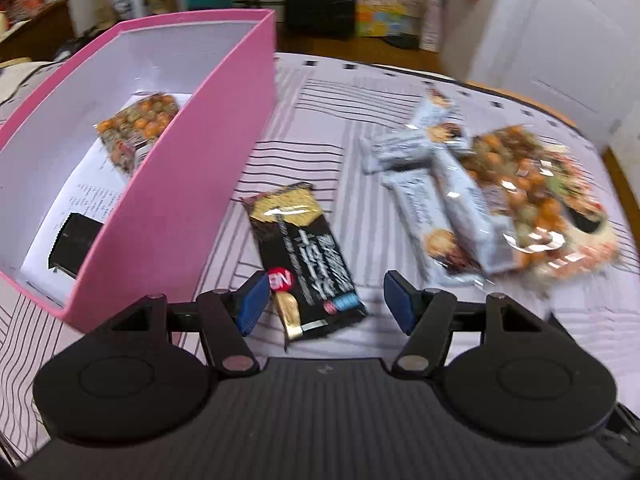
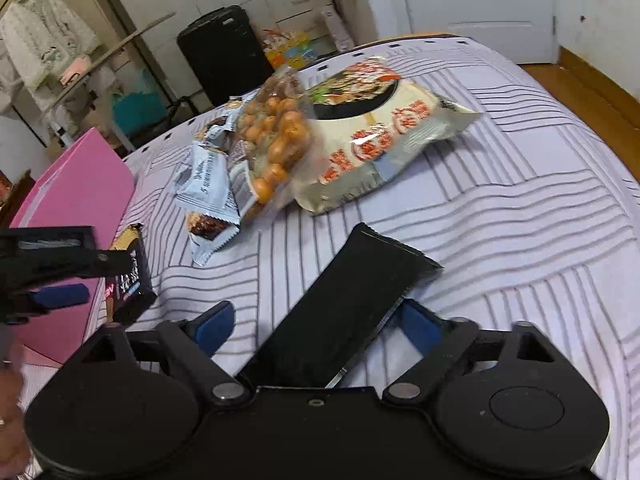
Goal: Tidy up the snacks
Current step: 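Withdraw the left tool from the box while the right tool reaches a second black pouch, then grasp the black NB cracker packet with the left tool while the right tool grips the black pouch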
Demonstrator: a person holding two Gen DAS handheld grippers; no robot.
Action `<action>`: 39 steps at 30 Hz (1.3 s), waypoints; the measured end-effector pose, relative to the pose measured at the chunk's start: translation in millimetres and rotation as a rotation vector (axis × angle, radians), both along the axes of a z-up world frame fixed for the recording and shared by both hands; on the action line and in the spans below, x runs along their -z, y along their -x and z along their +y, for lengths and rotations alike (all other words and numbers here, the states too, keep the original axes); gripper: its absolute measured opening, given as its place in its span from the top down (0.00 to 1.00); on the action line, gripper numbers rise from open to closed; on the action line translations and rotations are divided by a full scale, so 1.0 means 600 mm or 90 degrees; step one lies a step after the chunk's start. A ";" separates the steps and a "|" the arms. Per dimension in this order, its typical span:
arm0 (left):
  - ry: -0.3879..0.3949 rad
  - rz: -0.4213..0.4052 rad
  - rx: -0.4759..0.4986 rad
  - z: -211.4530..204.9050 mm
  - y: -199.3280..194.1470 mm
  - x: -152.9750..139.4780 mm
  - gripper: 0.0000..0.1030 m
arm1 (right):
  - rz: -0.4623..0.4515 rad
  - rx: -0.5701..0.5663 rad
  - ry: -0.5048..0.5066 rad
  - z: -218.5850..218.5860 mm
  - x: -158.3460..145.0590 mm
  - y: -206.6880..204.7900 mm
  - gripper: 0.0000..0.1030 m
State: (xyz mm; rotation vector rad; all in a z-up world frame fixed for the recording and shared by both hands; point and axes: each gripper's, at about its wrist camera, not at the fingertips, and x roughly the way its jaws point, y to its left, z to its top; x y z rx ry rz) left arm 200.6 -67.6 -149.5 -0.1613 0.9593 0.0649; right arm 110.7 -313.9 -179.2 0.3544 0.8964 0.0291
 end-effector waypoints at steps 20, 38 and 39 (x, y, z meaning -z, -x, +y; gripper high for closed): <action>-0.034 -0.001 -0.006 0.013 -0.011 0.054 0.33 | 0.014 0.004 0.183 -0.002 0.004 -0.006 0.09; 0.030 -0.021 0.166 -0.006 0.043 0.040 0.51 | -0.039 -0.063 0.217 0.015 0.011 0.011 0.18; 0.029 -0.018 0.159 -0.008 0.041 0.043 0.50 | -0.032 -0.061 0.228 0.019 0.011 0.014 0.15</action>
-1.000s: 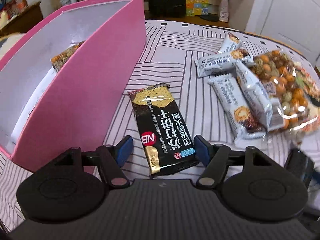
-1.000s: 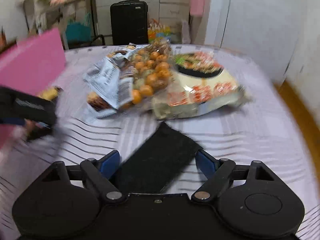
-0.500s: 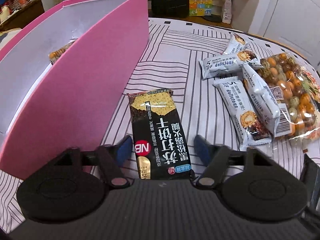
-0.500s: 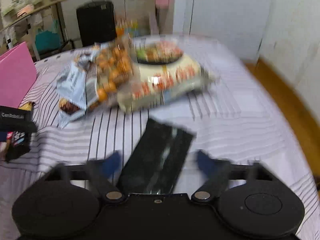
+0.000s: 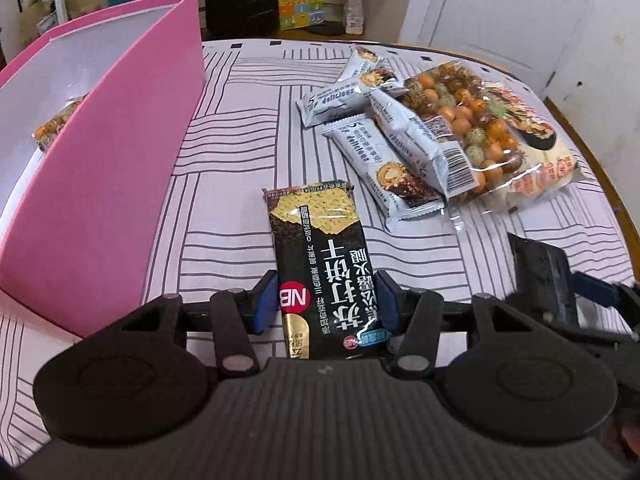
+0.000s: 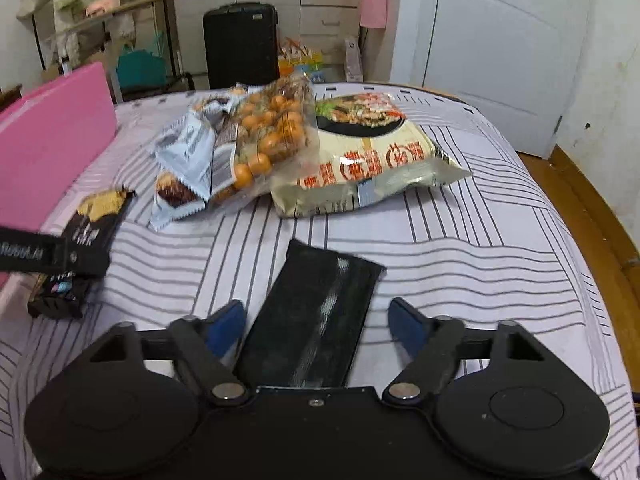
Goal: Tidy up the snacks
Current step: 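Grasp the black NB cracker packet with the left tool while the right tool grips the black pouch, then carry the NB packet with the left tool while the right tool carries the pouch toward the box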
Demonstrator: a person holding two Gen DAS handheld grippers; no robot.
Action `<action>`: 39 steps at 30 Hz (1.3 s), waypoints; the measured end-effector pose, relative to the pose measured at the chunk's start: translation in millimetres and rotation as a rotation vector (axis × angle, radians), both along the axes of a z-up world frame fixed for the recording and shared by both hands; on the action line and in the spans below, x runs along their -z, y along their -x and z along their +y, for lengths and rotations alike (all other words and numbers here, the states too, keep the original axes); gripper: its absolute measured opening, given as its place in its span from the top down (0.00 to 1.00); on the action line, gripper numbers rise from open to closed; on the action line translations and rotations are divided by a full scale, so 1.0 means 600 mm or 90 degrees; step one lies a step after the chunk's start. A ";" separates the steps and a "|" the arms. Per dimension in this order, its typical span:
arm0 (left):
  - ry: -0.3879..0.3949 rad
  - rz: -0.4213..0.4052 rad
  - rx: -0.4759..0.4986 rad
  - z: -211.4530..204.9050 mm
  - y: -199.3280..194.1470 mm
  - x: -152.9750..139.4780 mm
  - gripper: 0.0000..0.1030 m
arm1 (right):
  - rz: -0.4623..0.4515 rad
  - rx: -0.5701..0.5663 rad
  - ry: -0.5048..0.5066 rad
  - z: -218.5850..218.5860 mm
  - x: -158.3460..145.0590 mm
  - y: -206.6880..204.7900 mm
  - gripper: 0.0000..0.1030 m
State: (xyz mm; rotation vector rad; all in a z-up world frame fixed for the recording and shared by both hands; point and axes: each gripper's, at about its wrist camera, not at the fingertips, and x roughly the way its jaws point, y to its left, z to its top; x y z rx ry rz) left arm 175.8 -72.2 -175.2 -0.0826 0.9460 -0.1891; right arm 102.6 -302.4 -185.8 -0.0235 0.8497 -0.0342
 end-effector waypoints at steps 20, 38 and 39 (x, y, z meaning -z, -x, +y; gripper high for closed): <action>0.034 0.040 0.019 0.019 0.032 -0.069 0.55 | 0.037 -0.001 -0.150 -0.009 -0.064 0.041 0.42; 0.019 0.090 0.076 0.093 0.120 -0.163 0.55 | 0.085 -0.222 -0.208 0.061 -0.231 0.073 0.42; 0.015 0.086 0.079 0.099 0.123 -0.171 0.55 | 0.089 -0.235 -0.210 0.068 -0.240 0.072 0.42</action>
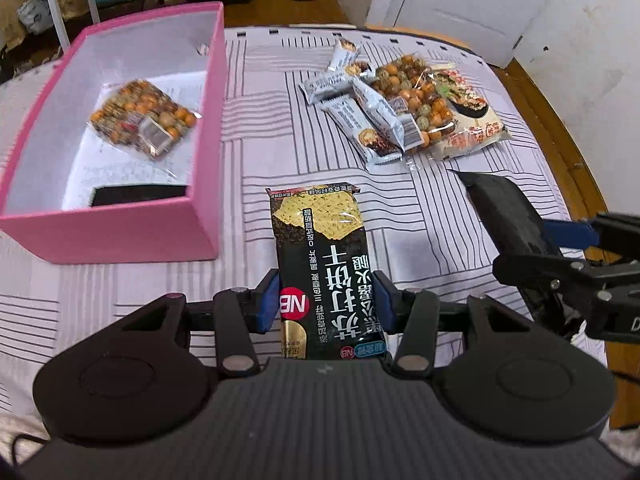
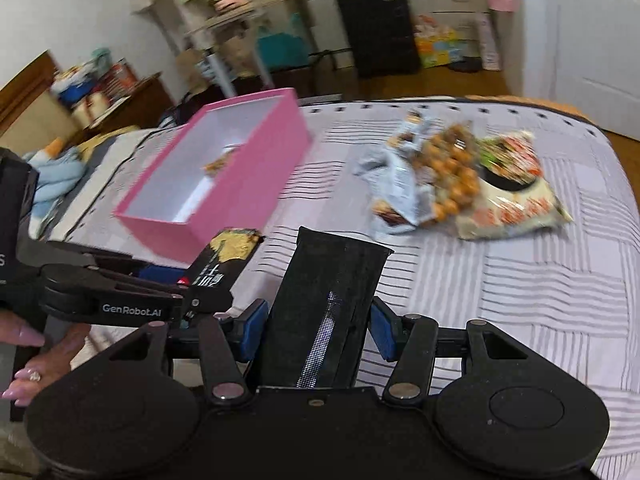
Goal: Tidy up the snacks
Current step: 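Carry the NB packet with the left tool while the right tool carries the pouch toward the box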
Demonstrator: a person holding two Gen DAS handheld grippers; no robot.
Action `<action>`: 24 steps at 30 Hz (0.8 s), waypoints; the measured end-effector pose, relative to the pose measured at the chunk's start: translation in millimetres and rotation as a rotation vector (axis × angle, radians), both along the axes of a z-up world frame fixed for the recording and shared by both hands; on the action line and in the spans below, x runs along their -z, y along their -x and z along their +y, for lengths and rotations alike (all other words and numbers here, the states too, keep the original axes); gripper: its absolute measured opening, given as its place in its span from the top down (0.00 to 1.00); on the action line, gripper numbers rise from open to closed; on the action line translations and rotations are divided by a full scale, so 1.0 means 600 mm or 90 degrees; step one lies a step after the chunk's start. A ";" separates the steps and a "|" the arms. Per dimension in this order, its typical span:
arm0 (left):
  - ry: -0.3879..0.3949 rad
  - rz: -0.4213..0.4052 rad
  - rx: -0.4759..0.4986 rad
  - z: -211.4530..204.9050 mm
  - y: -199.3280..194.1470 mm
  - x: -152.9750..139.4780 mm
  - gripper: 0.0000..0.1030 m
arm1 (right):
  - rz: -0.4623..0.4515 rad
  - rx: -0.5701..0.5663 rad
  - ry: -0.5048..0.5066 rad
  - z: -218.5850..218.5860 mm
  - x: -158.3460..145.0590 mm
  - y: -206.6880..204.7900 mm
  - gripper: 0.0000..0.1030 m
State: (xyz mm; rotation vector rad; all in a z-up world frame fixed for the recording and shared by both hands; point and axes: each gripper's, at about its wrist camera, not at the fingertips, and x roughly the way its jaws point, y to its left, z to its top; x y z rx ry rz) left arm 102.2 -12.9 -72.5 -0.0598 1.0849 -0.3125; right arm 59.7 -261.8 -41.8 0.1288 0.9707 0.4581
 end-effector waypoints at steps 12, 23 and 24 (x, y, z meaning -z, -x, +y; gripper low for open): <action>-0.007 -0.068 -0.038 0.094 0.034 -0.098 0.55 | 0.017 -0.126 -0.032 0.102 -0.079 -0.018 0.42; -0.006 -0.116 -0.122 0.187 0.008 -0.113 0.55 | -0.059 -0.173 -0.039 0.210 -0.093 -0.092 0.42; -0.003 -0.112 -0.131 0.196 0.000 -0.108 0.55 | -0.066 -0.177 -0.035 0.224 -0.086 -0.106 0.42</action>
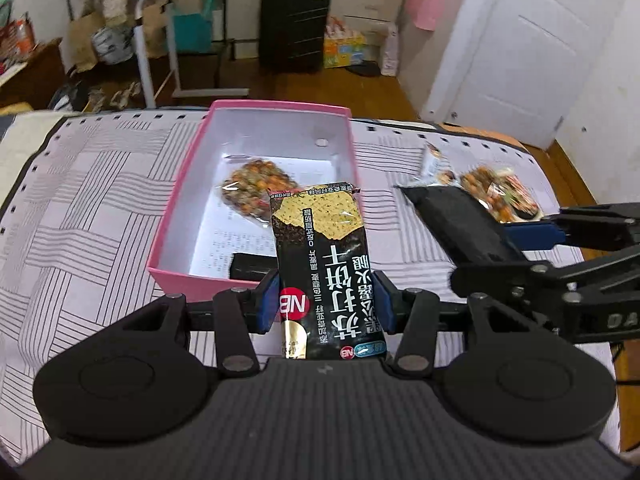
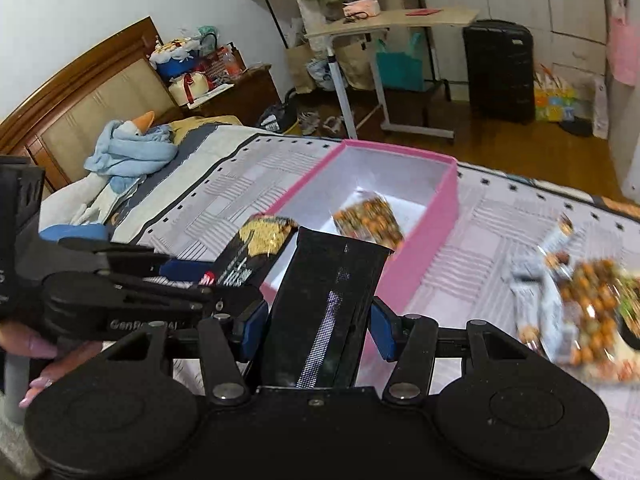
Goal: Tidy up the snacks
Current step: 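Carry the NB packet with the left tool while the right tool carries the pouch toward the box, then lower the NB packet and black pouch into the pink box and open both tools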
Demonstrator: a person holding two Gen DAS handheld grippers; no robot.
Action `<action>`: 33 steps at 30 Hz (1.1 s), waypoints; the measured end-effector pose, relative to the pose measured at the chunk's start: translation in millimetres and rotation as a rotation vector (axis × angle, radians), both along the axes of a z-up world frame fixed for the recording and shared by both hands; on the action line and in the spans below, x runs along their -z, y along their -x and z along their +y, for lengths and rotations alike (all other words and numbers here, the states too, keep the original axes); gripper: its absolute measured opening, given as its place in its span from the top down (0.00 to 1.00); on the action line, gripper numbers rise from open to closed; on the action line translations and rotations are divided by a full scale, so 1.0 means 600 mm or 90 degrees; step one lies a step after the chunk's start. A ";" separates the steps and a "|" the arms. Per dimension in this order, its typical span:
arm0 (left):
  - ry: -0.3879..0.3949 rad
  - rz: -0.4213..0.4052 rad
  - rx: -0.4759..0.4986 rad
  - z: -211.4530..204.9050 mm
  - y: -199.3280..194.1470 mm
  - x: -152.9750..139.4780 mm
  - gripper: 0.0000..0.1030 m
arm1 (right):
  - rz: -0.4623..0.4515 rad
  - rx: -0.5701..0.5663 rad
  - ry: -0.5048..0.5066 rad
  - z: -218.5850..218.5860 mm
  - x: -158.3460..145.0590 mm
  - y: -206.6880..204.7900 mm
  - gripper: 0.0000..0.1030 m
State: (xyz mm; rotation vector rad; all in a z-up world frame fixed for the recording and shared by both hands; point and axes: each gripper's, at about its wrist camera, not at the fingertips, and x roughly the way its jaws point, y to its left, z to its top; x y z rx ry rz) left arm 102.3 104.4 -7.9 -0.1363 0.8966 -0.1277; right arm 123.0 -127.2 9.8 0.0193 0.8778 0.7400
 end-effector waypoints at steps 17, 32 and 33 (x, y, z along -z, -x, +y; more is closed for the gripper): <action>0.032 0.076 -0.137 0.124 -0.196 0.145 0.55 | -0.104 -0.114 0.143 0.190 0.128 -0.127 0.42; 0.011 0.010 -0.100 0.116 -0.169 0.127 0.48 | -0.191 -0.091 0.133 0.147 0.089 -0.078 0.24; 0.015 0.006 -0.096 0.114 -0.163 0.118 0.48 | -0.204 -0.075 0.115 0.130 0.074 -0.069 0.21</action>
